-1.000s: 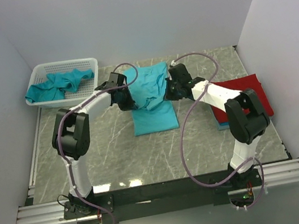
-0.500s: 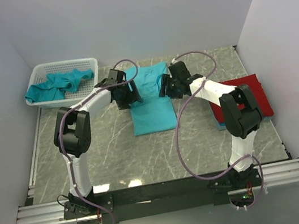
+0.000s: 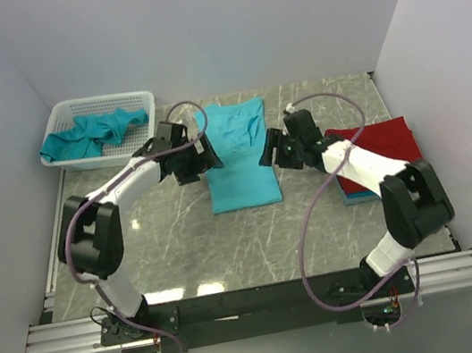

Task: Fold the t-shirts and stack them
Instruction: Fold the tshirt

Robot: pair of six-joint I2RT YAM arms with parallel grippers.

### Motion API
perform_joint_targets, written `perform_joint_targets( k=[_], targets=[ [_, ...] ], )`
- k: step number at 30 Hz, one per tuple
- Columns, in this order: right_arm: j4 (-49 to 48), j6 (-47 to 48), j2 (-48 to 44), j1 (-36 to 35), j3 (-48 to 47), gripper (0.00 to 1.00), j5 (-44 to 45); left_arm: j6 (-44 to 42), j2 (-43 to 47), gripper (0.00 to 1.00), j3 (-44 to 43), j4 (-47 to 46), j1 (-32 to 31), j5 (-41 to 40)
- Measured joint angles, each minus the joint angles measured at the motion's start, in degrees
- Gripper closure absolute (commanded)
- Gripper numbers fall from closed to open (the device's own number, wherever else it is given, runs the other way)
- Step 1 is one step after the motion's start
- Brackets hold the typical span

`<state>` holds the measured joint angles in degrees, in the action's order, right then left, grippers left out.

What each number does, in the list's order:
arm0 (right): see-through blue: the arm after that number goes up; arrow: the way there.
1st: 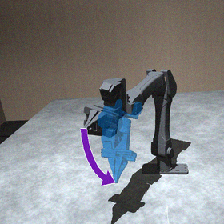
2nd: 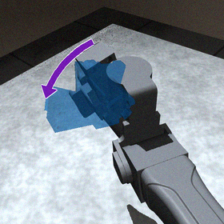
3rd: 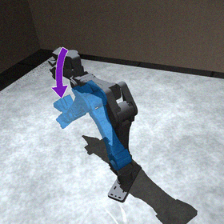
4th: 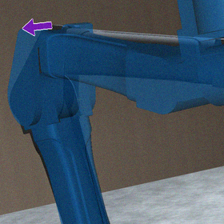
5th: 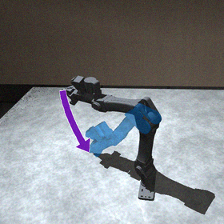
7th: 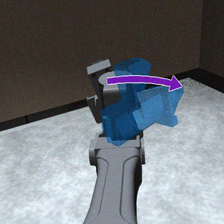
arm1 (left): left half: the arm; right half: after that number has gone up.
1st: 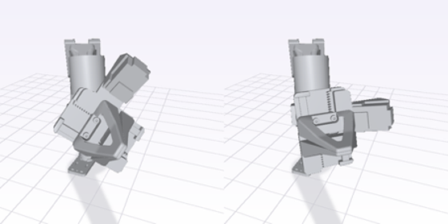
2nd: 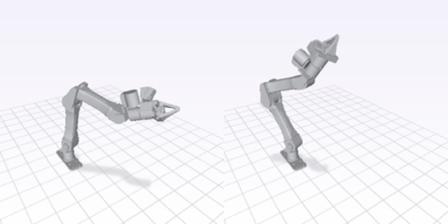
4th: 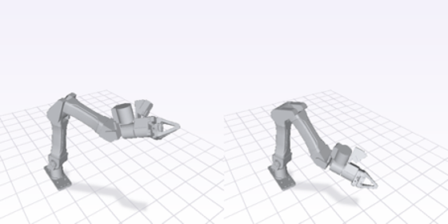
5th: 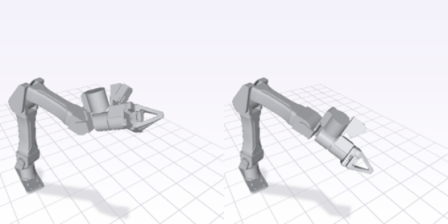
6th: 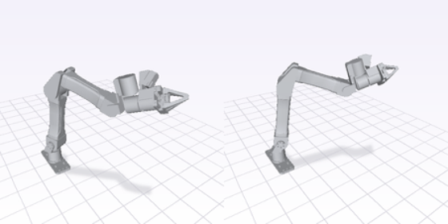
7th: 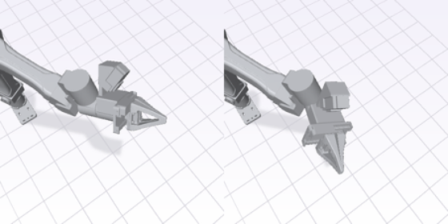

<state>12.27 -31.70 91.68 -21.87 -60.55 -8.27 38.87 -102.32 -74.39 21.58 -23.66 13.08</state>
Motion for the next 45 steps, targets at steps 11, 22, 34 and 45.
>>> perform_joint_targets(
  k=[11,22,34,45],
  targets=[
    [-2.45,-1.92,-11.91,-0.28,17.64,0.1,-1.86,4.48,9.03,0.01,18.56,-3.69,-4.83,-0.68],
    [-5.46,-2.14,-10.86,-0.87,20.48,0.18,-3.82,6.88,9.68,0.23,23.8,-7.32,-5.53,-1.31],
    [-7.19,-3.21,-5.44,-1.03,20.48,0.37,-4.28,7.48,5.27,0.79,22.62,-8.81,-5.57,-2.45],
    [-9.64,-3.78,-2.54,-1.03,20.39,0.8,-4.35,7.72,4.22,0.99,22.6,-10.51,-5.57,-1.84]
  ],
)
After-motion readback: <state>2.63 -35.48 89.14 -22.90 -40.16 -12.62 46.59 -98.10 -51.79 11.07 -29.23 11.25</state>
